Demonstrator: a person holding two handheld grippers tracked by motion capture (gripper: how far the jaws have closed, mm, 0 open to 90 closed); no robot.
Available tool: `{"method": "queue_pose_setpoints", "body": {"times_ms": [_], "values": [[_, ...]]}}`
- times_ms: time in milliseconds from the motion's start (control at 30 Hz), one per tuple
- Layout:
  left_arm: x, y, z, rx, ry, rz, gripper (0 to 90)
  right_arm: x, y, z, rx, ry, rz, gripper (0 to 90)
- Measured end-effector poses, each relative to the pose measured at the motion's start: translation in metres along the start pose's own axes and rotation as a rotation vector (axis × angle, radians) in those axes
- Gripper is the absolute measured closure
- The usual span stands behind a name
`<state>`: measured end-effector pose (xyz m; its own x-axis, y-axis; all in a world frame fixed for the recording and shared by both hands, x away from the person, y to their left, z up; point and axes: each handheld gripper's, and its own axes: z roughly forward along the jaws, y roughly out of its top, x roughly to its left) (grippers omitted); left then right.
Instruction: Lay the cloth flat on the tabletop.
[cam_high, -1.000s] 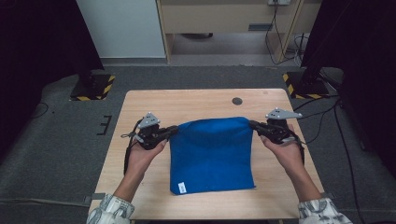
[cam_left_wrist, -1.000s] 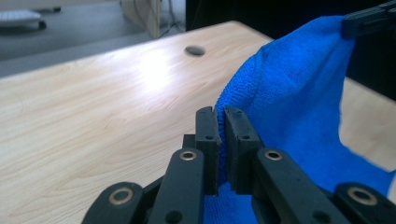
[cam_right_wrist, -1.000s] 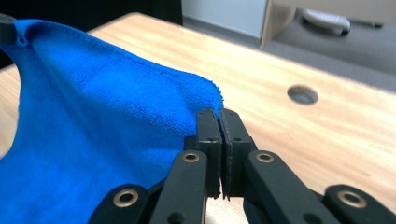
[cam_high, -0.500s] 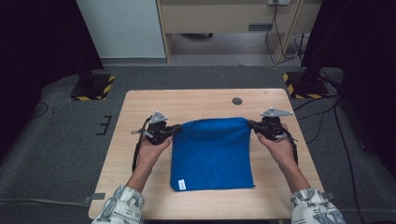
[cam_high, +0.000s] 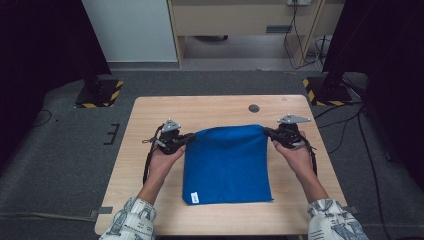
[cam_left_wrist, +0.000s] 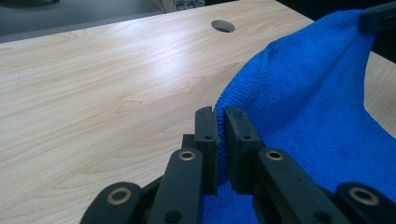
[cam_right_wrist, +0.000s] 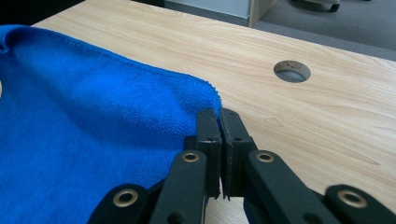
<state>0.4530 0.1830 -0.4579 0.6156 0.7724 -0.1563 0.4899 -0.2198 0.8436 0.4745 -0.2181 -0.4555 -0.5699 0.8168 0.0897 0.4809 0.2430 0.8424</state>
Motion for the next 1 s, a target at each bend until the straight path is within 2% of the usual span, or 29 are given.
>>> {"method": "queue_pose_setpoints", "body": {"times_ms": [167,467,733,800,1000], "values": [[-0.003,0.004,0.000,-0.001,0.009,0.011,83.8,-0.002,0.000,0.000,0.000,-0.008,0.002,88.2],[0.003,0.004,0.014,0.023,0.022,-0.009,83.9,-0.007,-0.003,0.008,0.030,-0.027,-0.002,88.0],[0.012,-0.005,0.033,0.067,0.048,-0.026,83.8,-0.014,-0.008,0.027,0.072,-0.040,0.009,87.9],[0.014,-0.007,0.037,0.078,0.051,-0.033,83.9,-0.014,-0.007,0.032,0.082,-0.044,-0.001,87.9],[0.023,-0.013,0.044,0.107,0.064,-0.044,83.7,-0.015,-0.006,0.046,0.109,-0.053,0.001,87.7]]}}
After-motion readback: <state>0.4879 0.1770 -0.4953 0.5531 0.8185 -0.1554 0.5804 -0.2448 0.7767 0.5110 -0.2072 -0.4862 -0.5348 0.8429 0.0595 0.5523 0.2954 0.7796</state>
